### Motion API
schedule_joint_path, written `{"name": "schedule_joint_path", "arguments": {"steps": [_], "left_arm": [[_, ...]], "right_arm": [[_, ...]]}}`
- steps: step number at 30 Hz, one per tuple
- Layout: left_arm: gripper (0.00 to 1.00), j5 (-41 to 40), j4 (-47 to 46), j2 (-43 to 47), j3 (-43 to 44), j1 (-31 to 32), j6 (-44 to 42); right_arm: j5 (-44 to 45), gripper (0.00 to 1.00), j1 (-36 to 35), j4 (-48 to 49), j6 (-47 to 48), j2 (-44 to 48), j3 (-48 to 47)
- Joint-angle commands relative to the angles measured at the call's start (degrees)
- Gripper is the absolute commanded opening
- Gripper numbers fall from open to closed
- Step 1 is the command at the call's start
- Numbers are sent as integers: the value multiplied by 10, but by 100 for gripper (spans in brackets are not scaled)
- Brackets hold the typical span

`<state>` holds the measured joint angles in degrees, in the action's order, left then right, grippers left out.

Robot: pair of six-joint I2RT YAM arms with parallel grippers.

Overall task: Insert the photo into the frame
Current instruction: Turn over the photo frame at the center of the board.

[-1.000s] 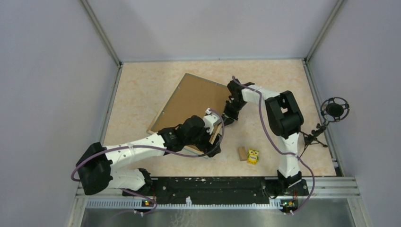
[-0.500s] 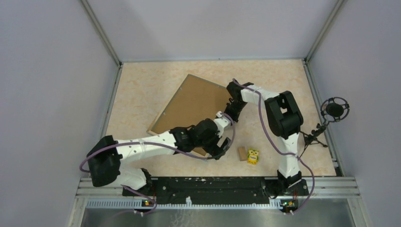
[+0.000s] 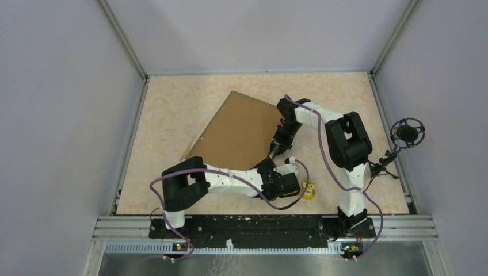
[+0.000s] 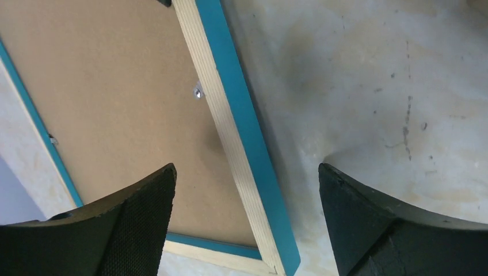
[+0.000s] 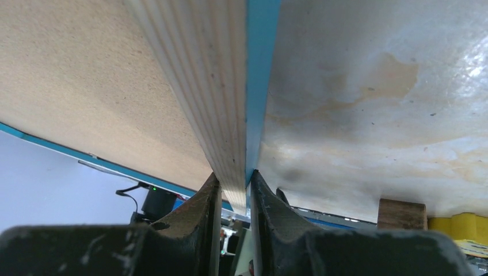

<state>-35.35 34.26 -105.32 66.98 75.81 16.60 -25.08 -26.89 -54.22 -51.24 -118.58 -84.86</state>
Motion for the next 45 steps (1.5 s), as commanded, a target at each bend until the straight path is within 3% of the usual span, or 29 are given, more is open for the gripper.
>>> {"name": "schedule_joint_path", "arguments": {"steps": [1,7,18,25,26,29,31,32,36,37,39,45], "left_arm": [[94,-119,70,-42,45,12,10],[86,-150,84,-72,57,17,-4],[62,-239,136,-117,83,22,-25],[33,-280,157,-85,95,22,-14],[25,-284,159,-76,94,22,-15],[2,-298,164,-44,94,22,-17],[0,-306,167,-20,94,22,-19],[0,-309,171,-10,97,23,-20],[0,-313,195,21,123,23,-18],[0,-313,196,28,128,23,-21],[0,-310,197,38,140,23,-29],[0,-333,243,50,221,19,2]], "right_arm": [[-35,0,-4,-32,-14,48,-28],[-52,0,-4,-24,-14,52,-18],[-65,0,-4,-19,-14,59,-13],[-77,0,-4,6,-12,76,-5],[-82,0,-4,20,-11,82,-1],[-106,0,-4,102,-10,123,38],[-120,0,-4,174,-16,154,68],[-117,5,-4,201,-18,167,78],[-66,68,-3,232,10,217,86],[-51,77,-2,235,20,228,85],[-17,85,-3,232,45,250,76],[135,98,0,171,123,350,-9]]}}
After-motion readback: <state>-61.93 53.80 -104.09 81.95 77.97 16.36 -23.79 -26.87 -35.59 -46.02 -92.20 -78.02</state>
